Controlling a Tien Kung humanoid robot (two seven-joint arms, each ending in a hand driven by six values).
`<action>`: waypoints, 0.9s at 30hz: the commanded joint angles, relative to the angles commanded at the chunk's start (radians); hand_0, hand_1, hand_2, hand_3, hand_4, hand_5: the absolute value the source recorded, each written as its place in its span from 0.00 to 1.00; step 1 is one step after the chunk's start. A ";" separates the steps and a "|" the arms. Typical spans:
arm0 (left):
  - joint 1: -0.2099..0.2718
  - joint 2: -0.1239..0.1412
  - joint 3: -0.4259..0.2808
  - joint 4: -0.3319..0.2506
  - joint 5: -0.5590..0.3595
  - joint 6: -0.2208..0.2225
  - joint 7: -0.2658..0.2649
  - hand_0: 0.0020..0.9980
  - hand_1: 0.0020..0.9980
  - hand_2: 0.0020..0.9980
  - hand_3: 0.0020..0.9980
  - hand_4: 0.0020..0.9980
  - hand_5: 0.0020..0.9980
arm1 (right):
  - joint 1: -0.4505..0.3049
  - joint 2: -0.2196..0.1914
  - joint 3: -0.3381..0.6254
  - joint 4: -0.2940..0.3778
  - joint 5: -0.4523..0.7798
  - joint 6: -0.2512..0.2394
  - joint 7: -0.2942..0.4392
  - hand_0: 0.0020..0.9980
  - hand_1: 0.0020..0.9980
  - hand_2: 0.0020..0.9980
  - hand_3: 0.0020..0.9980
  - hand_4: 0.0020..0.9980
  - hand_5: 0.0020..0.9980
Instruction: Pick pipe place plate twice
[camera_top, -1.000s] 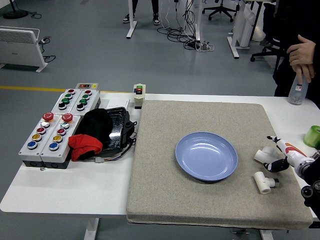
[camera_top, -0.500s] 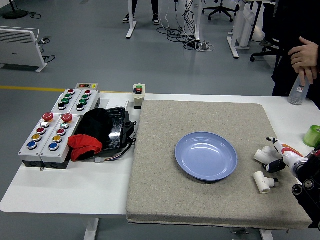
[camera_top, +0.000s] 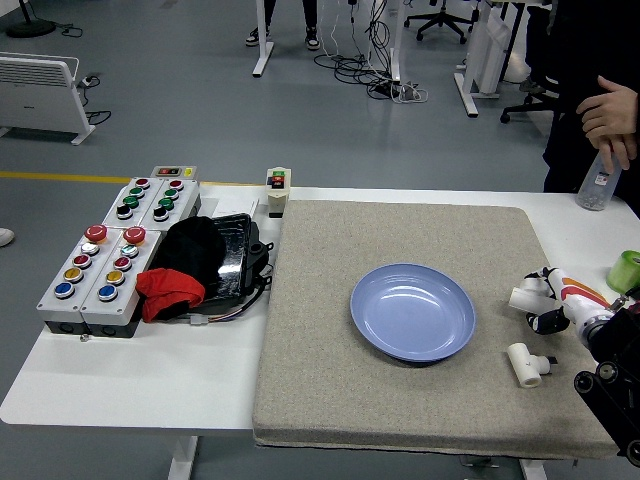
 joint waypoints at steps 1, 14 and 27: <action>0.000 0.000 0.000 0.000 0.000 0.000 0.000 0.71 0.70 0.74 0.70 0.41 1.00 | -0.001 -0.002 -0.003 0.014 0.003 -0.004 0.000 0.32 0.42 0.48 0.55 0.46 0.05; 0.009 -0.001 0.007 0.001 -0.007 0.001 0.000 0.71 0.70 0.73 0.70 0.40 1.00 | 0.067 0.076 -0.207 0.153 0.053 0.063 -0.009 0.53 0.56 0.53 0.58 0.47 0.07; 0.011 0.002 0.001 0.000 -0.005 0.000 -0.004 0.71 0.70 0.73 0.70 0.40 1.00 | 0.060 0.079 -0.148 0.136 0.053 0.122 0.004 1.00 0.97 1.00 1.00 0.81 0.29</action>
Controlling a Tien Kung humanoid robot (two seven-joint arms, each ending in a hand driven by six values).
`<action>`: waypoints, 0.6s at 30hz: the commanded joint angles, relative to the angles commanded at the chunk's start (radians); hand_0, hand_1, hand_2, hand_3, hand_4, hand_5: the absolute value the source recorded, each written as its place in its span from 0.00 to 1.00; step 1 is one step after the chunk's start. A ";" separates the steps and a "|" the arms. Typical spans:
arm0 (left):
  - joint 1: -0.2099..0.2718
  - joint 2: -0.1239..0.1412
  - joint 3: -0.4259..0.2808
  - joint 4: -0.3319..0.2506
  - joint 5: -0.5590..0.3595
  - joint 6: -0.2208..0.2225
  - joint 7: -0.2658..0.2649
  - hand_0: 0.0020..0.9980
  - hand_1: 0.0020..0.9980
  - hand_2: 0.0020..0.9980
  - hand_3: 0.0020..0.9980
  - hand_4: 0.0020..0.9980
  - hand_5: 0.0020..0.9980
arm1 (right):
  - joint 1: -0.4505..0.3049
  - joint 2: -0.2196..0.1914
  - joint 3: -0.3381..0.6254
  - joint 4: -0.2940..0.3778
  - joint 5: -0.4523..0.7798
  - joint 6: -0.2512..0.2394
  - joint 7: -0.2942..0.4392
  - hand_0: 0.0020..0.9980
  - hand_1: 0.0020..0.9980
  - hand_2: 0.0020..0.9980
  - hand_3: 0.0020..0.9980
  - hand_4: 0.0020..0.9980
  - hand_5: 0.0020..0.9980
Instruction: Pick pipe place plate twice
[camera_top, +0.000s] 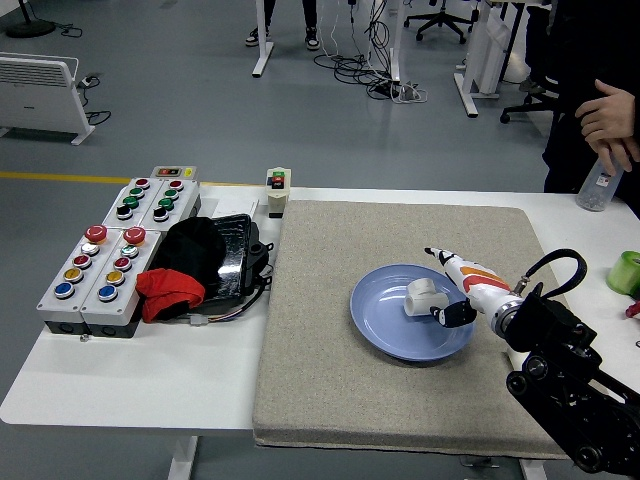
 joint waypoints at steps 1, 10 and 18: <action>0.000 0.000 0.000 0.000 0.000 0.000 0.000 0.71 0.70 0.73 0.70 0.41 1.00 | -0.001 -0.001 0.003 0.002 0.002 0.003 0.000 1.00 0.97 1.00 1.00 0.83 0.31; -0.002 0.002 -0.002 0.000 0.003 -0.001 -0.001 0.71 0.70 0.73 0.70 0.41 1.00 | -0.075 -0.115 0.125 0.130 0.050 0.062 -0.071 1.00 0.96 1.00 1.00 0.85 0.33; -0.006 0.002 -0.004 0.001 0.007 -0.001 -0.001 0.71 0.70 0.73 0.70 0.41 1.00 | -0.195 -0.286 0.188 0.346 0.160 0.202 -0.156 1.00 0.95 1.00 1.00 0.84 0.34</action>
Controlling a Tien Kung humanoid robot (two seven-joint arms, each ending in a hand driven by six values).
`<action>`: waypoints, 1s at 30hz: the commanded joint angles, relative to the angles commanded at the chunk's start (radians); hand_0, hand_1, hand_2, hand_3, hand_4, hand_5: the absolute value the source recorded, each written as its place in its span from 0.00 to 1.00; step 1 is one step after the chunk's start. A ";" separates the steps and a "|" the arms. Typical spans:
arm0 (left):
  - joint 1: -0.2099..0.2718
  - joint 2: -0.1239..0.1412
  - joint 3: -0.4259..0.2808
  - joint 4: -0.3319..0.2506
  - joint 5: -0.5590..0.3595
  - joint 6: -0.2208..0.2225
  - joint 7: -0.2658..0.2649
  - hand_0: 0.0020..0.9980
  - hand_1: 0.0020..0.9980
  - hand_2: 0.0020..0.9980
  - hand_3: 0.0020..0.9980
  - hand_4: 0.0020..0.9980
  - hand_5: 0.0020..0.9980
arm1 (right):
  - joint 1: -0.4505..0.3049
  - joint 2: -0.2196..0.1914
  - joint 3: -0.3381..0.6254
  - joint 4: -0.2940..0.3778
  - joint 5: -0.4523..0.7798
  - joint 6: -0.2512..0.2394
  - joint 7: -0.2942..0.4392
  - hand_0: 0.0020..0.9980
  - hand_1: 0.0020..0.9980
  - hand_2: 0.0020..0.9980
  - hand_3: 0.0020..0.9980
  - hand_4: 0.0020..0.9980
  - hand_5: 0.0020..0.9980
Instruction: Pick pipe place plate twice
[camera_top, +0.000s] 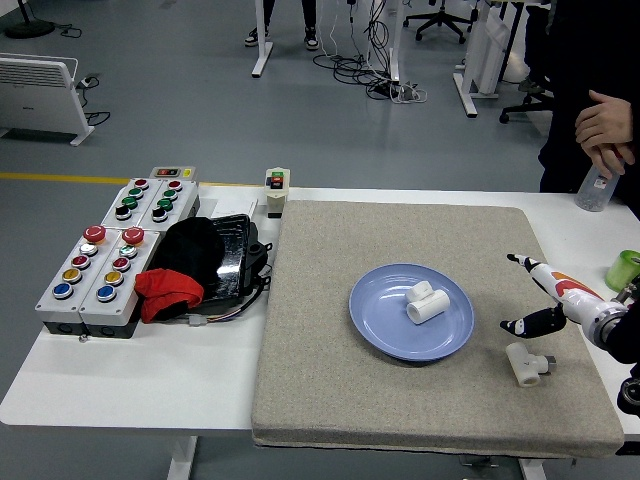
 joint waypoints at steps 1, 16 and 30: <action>-0.001 0.000 0.001 0.000 -0.001 0.000 0.000 0.71 0.70 0.73 0.70 0.41 1.00 | -0.013 -0.017 0.002 0.025 0.014 0.023 -0.009 0.94 0.92 1.00 1.00 0.83 0.34; -0.007 -0.002 0.001 0.000 0.001 0.000 0.002 0.71 0.70 0.73 0.70 0.41 1.00 | -0.064 -0.035 -0.054 0.013 -0.002 0.075 -0.039 0.85 0.86 0.96 0.93 0.81 0.34; -0.009 -0.003 0.005 0.002 -0.001 0.000 0.004 0.71 0.70 0.73 0.70 0.41 1.00 | -0.062 -0.027 -0.089 -0.030 -0.082 0.051 0.001 0.43 0.52 0.52 0.71 0.66 0.18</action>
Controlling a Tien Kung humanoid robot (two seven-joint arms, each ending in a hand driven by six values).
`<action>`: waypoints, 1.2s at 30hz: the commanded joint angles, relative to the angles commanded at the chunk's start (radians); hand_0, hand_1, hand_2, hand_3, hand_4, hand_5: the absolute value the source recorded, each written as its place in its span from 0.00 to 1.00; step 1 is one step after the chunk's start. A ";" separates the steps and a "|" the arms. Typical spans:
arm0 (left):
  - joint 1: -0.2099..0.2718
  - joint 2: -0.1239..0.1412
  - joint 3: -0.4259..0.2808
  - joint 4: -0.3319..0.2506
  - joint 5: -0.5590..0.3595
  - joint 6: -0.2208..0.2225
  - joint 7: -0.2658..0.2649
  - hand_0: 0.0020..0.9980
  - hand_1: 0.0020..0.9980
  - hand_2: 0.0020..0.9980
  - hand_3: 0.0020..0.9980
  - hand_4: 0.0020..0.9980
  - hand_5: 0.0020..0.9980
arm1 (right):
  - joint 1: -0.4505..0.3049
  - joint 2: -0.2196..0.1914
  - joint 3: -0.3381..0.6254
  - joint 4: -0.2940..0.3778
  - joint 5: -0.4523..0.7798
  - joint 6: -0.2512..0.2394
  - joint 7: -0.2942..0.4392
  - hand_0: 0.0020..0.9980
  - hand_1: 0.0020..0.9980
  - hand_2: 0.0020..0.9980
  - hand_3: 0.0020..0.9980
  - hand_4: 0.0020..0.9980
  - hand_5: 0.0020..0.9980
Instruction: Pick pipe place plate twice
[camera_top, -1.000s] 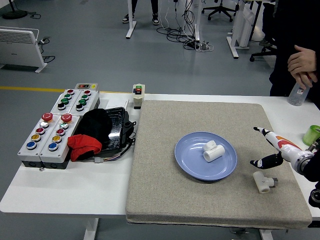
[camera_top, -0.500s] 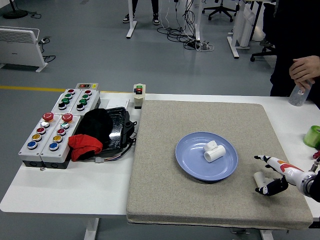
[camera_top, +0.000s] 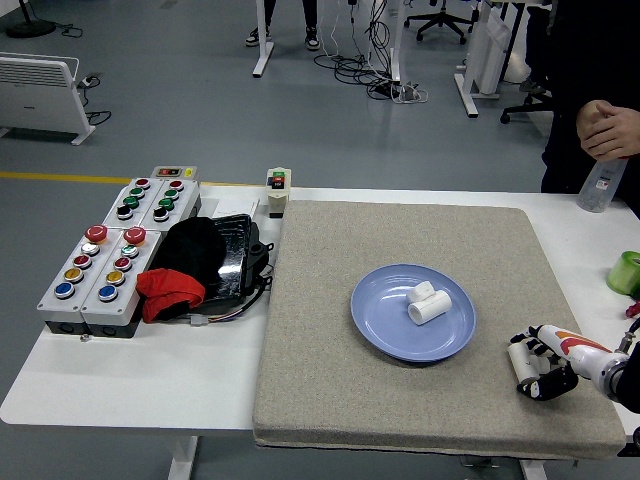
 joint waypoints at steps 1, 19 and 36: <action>0.000 0.000 0.000 0.000 0.000 0.000 0.000 0.71 0.70 0.73 0.70 0.41 1.00 | -0.001 0.000 0.000 -0.001 0.000 -0.007 0.001 0.43 0.52 0.52 0.71 0.66 0.18; -0.005 -0.002 0.001 0.002 -0.007 -0.001 0.000 0.71 0.70 0.74 0.70 0.40 1.00 | 0.124 0.052 -0.021 0.028 0.016 -0.112 0.039 0.29 0.41 0.47 0.61 0.53 0.11; 0.009 -0.003 0.007 0.001 -0.011 0.001 0.001 0.71 0.70 0.74 0.70 0.40 1.00 | 0.269 0.258 -0.227 -0.075 -0.004 -0.120 0.058 0.60 0.64 0.63 0.75 0.56 0.15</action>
